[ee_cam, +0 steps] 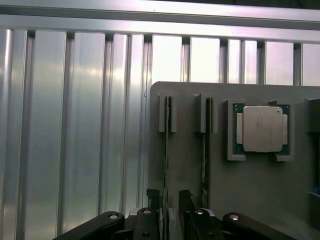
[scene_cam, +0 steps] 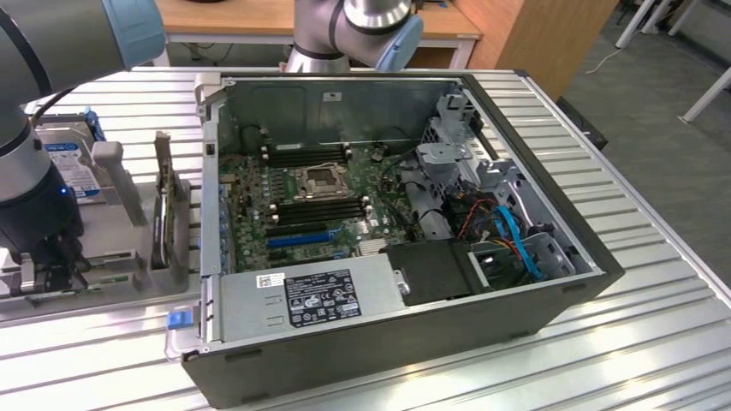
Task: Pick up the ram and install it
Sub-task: 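Pick up the ram and move it above insertion slot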
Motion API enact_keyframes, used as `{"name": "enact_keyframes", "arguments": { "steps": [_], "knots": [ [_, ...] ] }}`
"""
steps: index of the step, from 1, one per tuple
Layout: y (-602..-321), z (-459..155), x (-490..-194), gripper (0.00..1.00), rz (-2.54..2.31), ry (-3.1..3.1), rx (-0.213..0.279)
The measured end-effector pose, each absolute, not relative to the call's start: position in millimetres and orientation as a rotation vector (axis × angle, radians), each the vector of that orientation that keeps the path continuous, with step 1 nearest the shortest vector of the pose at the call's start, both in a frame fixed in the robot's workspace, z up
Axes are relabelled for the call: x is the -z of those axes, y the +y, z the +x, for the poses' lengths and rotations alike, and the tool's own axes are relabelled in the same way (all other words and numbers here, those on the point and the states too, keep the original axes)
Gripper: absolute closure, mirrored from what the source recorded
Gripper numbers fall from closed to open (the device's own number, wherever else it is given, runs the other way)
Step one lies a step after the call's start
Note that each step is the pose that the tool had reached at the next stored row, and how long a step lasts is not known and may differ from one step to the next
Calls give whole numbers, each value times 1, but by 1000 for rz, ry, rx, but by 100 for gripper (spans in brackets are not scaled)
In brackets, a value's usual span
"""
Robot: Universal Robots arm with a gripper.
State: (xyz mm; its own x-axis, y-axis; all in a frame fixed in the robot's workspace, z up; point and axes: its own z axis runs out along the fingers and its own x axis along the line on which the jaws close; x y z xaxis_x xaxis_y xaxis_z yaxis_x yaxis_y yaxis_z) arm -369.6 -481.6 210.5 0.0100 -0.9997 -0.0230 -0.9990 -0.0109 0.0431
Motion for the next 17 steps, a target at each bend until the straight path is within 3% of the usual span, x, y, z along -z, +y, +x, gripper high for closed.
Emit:
{"name": "enact_keyframes", "arguments": {
  "steps": [17],
  "knots": [
    [-482, -370, -200, 71, 2222, -2199, 73]
  ]
}}
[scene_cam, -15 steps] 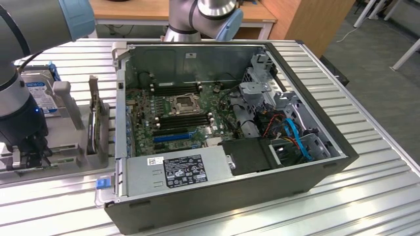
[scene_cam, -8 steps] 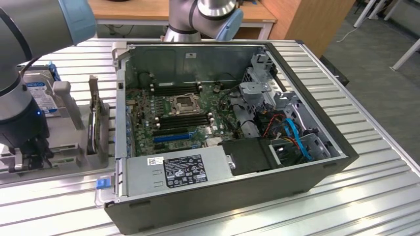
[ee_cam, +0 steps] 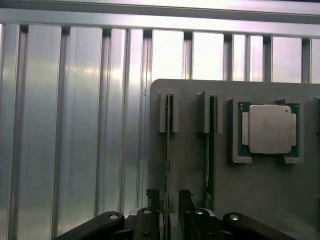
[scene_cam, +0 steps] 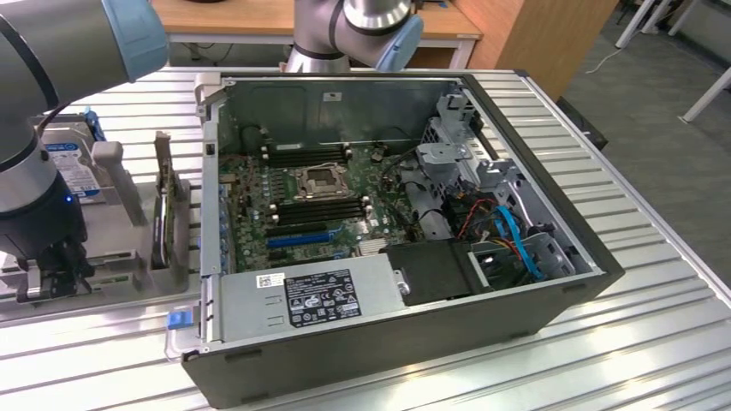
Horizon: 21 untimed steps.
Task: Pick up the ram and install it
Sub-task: 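Pick up the ram and move it above insertion slot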
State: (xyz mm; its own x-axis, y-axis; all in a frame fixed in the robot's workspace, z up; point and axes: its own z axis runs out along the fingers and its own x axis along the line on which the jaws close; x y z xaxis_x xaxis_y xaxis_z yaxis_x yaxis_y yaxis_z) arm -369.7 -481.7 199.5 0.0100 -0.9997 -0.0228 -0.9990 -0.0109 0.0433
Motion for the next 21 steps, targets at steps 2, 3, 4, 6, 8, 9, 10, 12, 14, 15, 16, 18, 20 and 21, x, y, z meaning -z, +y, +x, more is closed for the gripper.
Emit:
{"name": "enact_keyframes", "arguments": {
  "steps": [2, 3, 4, 6, 8, 9, 10, 12, 14, 15, 16, 18, 20, 21],
  "knots": [
    [-482, -370, -199, 71, 2222, -2199, 73],
    [-482, -370, -198, 71, 2222, -2199, 73],
    [-482, -370, -198, 71, 2222, -2199, 73],
    [-482, -370, -198, 71, 2222, -2199, 73],
    [-482, -370, -198, 71, 2222, -2199, 73],
    [-482, -370, -198, 71, 2222, -2199, 73],
    [-482, -369, -198, 71, 2223, -2199, 73],
    [-482, -368, -198, 71, 2222, -2199, 73],
    [-482, -368, -198, 71, 2222, -2199, 73],
    [-482, -368, -198, 71, 2222, -2199, 73],
    [-482, -368, -198, 71, 2222, -2199, 73],
    [-482, -368, -198, 71, 2222, -2199, 73],
    [-482, -368, -198, 71, 2222, -2199, 73],
    [-482, -368, -198, 71, 2222, -2199, 73]
  ]
}}
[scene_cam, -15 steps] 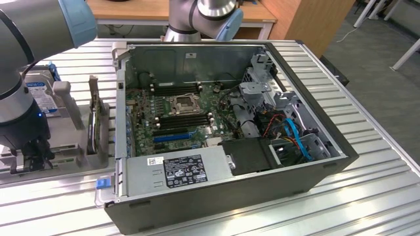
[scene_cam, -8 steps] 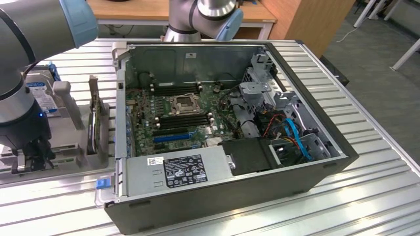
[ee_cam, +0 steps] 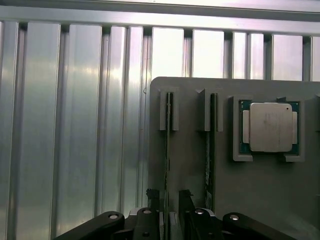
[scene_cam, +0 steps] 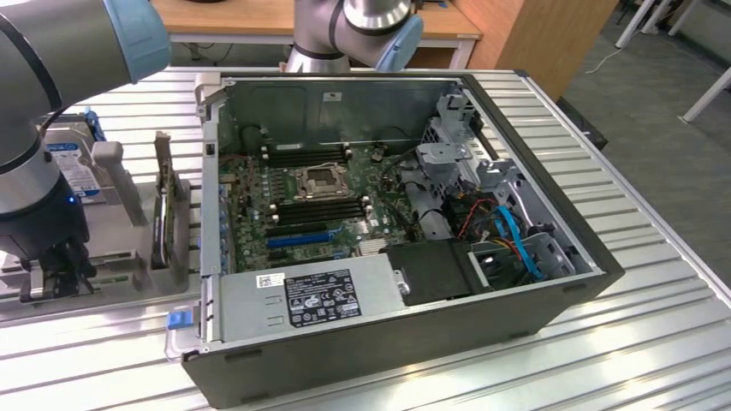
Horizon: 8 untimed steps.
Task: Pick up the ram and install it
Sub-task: 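Pick up the ram and move it above insertion slot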
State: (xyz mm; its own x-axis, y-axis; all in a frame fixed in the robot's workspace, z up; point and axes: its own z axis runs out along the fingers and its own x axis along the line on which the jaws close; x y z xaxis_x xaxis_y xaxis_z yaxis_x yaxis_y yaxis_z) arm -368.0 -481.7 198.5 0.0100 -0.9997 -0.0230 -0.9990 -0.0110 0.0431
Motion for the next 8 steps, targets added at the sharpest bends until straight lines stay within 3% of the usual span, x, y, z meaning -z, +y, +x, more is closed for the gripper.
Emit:
{"name": "enact_keyframes", "arguments": {
  "steps": [8],
  "knots": [
    [-482, -368, -199, 71, 2222, -2199, 73]
  ]
}}
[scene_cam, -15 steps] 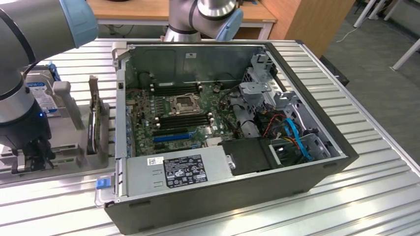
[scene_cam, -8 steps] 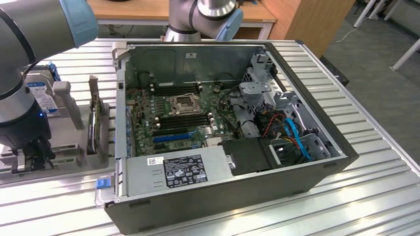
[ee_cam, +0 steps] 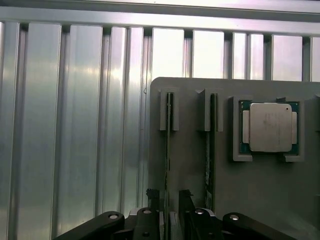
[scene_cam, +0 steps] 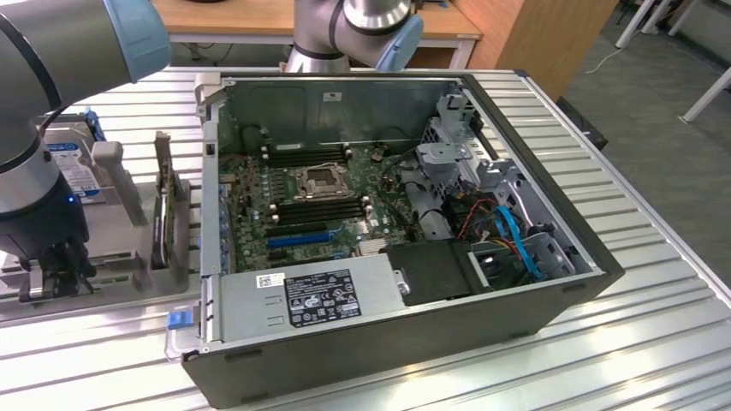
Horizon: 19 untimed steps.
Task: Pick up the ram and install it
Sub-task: 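Pick up the ram and move it above insertion slot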
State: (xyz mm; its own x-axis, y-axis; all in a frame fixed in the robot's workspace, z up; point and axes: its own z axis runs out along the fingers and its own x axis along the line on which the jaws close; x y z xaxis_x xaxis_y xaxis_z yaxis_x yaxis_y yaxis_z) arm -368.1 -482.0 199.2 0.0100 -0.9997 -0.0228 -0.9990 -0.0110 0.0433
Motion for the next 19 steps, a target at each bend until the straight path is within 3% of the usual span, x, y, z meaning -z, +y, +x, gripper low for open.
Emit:
{"name": "enact_keyframes", "arguments": {
  "steps": [10, 13, 19],
  "knots": [
    [-482, -368, -199, 72, 2222, -2199, 73],
    [-482, -368, -199, 85, 2222, -2199, 73],
    [-482, -368, -199, 85, 2222, -2199, 73]
  ]
}}
